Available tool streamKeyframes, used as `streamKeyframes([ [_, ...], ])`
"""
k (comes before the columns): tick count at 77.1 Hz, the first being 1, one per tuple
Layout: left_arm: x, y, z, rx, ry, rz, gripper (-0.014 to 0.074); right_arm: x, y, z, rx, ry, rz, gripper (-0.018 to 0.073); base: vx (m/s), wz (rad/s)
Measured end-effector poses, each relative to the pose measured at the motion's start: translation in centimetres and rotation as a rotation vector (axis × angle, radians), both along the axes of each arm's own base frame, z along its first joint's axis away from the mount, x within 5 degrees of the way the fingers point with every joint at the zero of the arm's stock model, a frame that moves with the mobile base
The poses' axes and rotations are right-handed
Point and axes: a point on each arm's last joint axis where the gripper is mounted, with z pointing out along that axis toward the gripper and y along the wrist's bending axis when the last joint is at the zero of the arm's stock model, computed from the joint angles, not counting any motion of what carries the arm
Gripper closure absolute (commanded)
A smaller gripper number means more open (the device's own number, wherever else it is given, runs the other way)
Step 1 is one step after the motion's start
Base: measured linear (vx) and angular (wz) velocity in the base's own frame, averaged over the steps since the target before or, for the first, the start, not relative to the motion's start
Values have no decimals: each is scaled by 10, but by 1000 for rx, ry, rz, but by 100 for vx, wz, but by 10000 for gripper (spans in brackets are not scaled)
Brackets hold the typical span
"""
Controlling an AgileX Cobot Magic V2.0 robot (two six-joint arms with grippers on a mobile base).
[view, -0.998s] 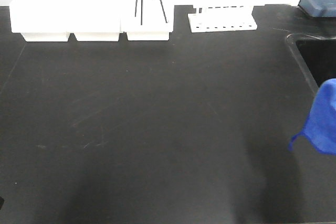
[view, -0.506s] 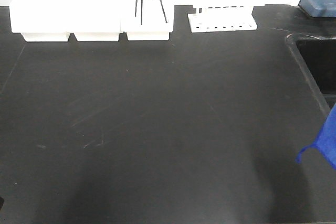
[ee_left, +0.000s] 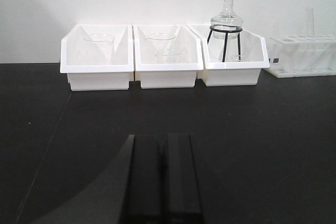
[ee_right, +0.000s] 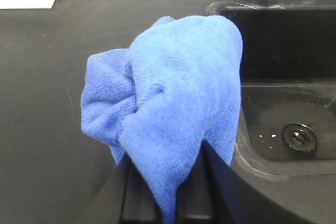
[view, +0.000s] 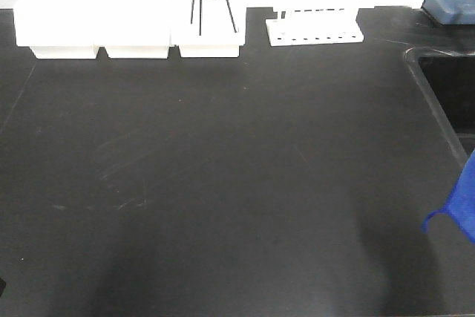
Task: Wipe right workspace with blue cloth
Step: 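Lift the blue cloth off the counter with the right gripper, then drive the base away from the sink counter holding the cloth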
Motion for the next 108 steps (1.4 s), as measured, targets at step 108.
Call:
streamKeyframes([
  [108, 0, 0, 0, 0, 0, 0, 603, 0, 0, 0, 0, 3, 0, 564, -16, -19],
])
